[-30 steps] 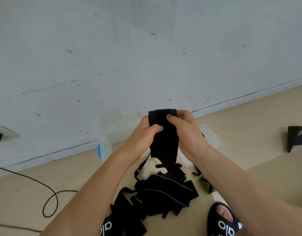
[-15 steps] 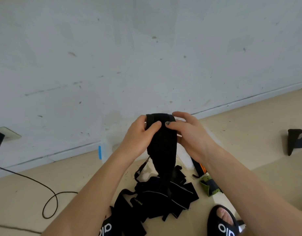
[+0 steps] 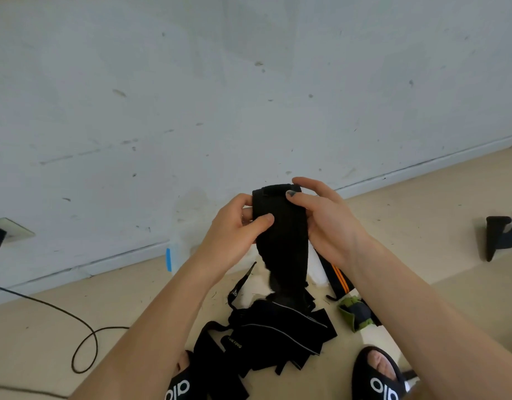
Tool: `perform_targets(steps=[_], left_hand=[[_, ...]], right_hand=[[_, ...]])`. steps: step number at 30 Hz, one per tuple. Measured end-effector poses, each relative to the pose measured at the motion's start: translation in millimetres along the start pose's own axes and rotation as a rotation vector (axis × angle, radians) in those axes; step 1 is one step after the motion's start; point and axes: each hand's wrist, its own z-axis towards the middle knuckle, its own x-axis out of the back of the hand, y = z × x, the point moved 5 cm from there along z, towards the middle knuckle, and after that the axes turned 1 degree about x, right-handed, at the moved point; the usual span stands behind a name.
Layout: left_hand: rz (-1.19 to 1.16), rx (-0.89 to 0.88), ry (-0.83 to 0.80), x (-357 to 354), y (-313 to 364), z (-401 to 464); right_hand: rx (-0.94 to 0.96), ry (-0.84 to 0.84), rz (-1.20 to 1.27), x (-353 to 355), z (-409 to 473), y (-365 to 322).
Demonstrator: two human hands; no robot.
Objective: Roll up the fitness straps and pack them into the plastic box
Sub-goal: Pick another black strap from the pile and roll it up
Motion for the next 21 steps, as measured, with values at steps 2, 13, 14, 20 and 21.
perform_targets(steps=[2, 13, 14, 20, 21], left_hand=[[-0.02, 0.009, 0.053, 2.0, -2.3, 2.3], [-0.023, -0.063, 0.088, 1.2, 5.1, -1.3], [-0.014, -0.089, 0.105, 1.9, 8.0, -2.3], [-0.056, -0.1, 0.129, 7.9, 6.7, -1.1], [-0.054, -0.101, 0.131, 9.1, 5.7, -0.8]], right_hand=[[0.004, -0.042, -0.015, -2.5, -2.1, 1.5], [0.074, 0.038, -0.129, 3.7, 0.8, 3.6], [0.076, 0.02, -0.15, 2.8, 1.3, 3.6], [0.163, -0.048, -0.487, 1.4, -0.9, -3.8], [0.174, -0.062, -0.52, 0.8, -1.0, -4.1]])
